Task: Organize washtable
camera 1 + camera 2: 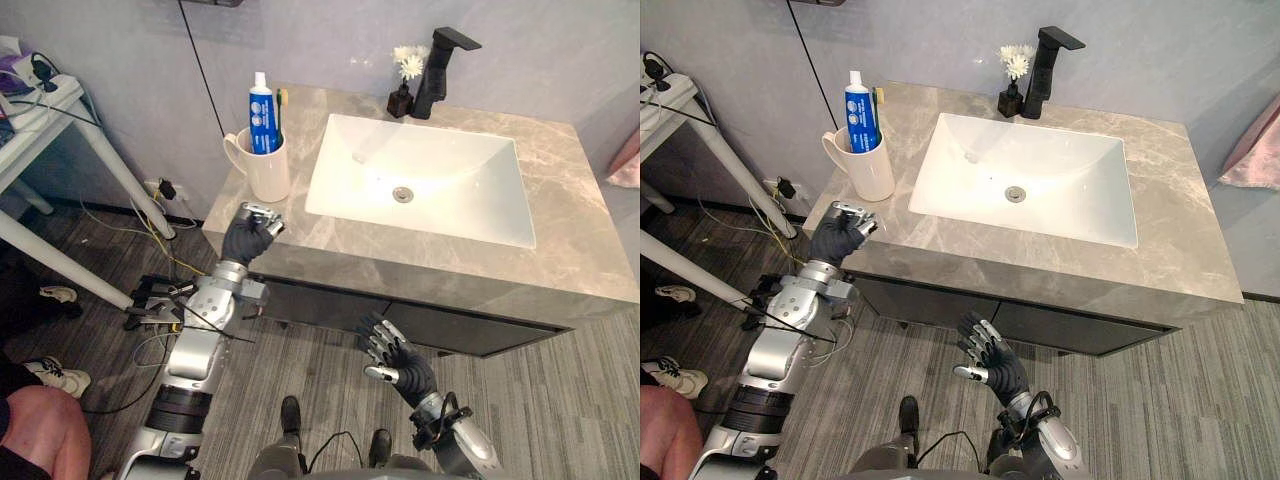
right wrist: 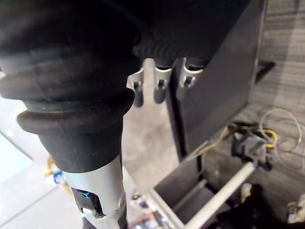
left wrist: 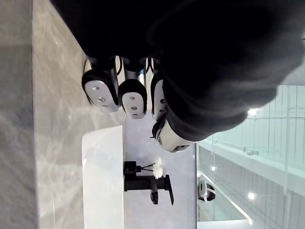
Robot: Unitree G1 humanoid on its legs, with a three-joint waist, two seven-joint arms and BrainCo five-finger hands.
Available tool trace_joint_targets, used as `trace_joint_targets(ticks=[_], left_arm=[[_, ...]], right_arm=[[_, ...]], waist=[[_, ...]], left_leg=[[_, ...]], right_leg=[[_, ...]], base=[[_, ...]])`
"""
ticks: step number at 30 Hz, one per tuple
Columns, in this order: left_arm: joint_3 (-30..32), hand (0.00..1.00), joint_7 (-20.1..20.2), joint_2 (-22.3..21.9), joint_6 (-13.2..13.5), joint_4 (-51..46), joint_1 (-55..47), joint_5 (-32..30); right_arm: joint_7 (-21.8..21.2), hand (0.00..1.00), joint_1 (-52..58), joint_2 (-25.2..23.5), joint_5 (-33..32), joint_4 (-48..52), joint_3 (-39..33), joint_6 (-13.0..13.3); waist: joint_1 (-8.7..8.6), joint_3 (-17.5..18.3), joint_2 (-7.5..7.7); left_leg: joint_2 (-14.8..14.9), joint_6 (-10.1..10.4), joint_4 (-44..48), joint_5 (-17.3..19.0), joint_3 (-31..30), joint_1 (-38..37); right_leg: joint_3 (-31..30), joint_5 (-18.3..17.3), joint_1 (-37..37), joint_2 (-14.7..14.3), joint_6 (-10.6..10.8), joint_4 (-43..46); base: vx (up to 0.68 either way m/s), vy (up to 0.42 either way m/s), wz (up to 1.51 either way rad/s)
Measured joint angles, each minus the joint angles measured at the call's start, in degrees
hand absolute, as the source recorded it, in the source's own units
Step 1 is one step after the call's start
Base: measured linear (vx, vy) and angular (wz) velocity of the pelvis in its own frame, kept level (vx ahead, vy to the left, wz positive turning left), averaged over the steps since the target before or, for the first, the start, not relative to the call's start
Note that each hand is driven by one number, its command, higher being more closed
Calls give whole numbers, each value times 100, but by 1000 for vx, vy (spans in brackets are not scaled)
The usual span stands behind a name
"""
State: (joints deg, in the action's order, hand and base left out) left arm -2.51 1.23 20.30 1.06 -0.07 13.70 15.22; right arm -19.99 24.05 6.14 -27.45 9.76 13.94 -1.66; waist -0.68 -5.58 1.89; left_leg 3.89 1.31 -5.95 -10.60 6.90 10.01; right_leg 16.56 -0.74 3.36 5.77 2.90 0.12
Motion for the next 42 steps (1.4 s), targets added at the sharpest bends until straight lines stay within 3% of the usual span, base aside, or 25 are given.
trace_joint_targets(ticks=[4, 20, 31, 42], left_arm=[[83, 100, -2, 145, -55, 76, 163, 154], [71, 100, -2, 506, -82, 566, 962, 268], [34, 100, -11, 842, -81, 1080, 1707, 324], [28, 100, -10, 918, -82, 1143, 1753, 322]], right_arm=[[-7, 0, 14, 31, 0, 1, 12, -4], [-25, 0, 36, 116, -2, 1, 15, -105], [-29, 0, 27, 133, -2, 2, 21, -106], [-29, 0, 33, 195, -3, 5, 18, -106]], waist=[[-6, -5, 72], [-17, -51, 124], [-26, -300, 168], [-35, -463, 179]], left_leg=[[8, 16, 0, 30, 55, 22], [13, -13, 1, 6, 104, 134], [12, -14, 2, 7, 151, 187], [12, -16, 5, 6, 210, 273]], right_leg=[[-35, -7, 45, 0, -12, 3], [-112, 6, 197, -1, -23, 21], [-192, 11, 295, 7, -19, 70], [-246, 67, 398, 11, 21, 72]], base=[[-3, 11, -3], [26, 2, -3], [10, 6, -3], [30, 6, -2]])
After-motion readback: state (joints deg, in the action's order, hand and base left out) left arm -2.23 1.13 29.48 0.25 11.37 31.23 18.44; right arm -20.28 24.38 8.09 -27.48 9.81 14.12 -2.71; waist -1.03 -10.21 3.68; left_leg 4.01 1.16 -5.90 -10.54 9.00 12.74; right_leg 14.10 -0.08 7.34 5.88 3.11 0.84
